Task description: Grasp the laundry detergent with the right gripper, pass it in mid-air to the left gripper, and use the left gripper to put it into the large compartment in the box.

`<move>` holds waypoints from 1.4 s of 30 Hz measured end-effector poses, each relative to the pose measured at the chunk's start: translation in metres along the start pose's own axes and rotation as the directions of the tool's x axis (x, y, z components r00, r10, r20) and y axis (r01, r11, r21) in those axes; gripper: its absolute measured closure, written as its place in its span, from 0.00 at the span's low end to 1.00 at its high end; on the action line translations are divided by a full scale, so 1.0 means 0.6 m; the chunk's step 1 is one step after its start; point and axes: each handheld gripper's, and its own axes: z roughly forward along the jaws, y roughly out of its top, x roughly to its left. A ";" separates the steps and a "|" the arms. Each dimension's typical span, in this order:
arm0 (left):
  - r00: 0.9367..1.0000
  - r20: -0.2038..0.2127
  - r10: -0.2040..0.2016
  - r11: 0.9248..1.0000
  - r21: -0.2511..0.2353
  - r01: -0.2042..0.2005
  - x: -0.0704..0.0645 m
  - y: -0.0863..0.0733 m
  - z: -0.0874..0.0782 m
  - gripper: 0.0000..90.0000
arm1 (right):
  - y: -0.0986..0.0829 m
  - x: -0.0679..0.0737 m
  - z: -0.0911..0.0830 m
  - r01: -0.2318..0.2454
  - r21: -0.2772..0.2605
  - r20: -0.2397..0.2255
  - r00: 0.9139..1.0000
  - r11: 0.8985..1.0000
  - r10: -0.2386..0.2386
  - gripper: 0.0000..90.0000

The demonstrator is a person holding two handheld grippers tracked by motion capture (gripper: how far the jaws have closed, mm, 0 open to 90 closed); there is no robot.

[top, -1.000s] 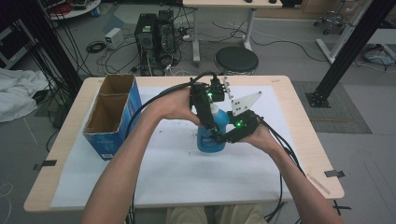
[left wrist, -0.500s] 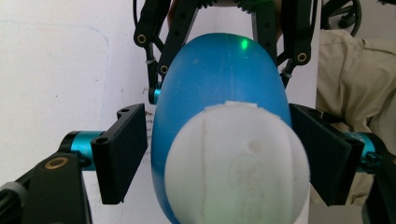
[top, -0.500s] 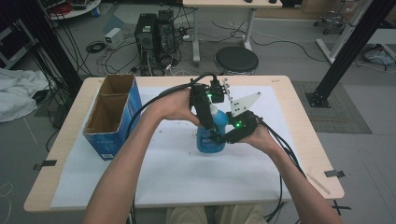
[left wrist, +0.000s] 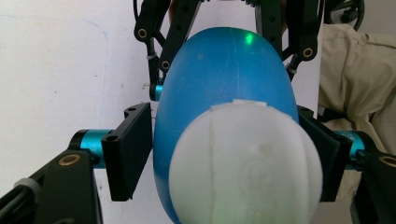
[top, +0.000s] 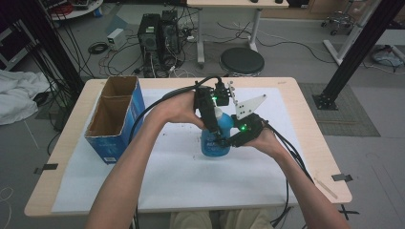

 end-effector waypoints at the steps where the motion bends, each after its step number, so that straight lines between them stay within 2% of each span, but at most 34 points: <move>1: 1.000 -0.004 -0.001 1.000 -0.002 0.001 0.000 0.000 0.000 0.33 | 0.000 0.000 0.001 0.000 -0.001 -0.001 1.000 1.000 0.000 0.51; 9: 1.000 -0.005 0.004 1.000 0.002 -0.004 0.001 -0.001 0.000 0.34 | -0.001 0.000 0.002 -0.003 0.000 -0.002 1.000 1.000 0.003 0.51; 18: 1.000 0.010 0.015 1.000 0.007 -0.015 -0.002 0.002 0.002 0.41 | -0.002 0.000 0.003 -0.001 0.002 -0.001 1.000 1.000 0.001 0.51; 27: 1.000 0.010 0.020 0.999 0.035 -0.020 -0.005 0.000 0.005 0.42 | -0.004 0.001 0.008 0.008 0.009 -0.004 1.000 1.000 -0.008 0.51; 34: 1.000 0.021 0.014 1.000 0.024 -0.014 -0.007 0.002 0.004 0.42 | -0.006 0.002 0.010 0.010 -0.002 -0.023 1.000 1.000 -0.010 0.49; 39: 1.000 0.023 0.015 1.000 0.027 -0.016 -0.008 0.002 0.006 0.42 | -0.005 0.004 0.011 0.013 -0.002 -0.029 0.999 1.000 -0.013 0.47; 42: 1.000 0.023 0.015 0.999 0.028 -0.016 -0.008 0.001 0.006 0.42 | -0.005 0.006 0.011 0.015 0.013 -0.019 1.000 1.000 -0.015 0.43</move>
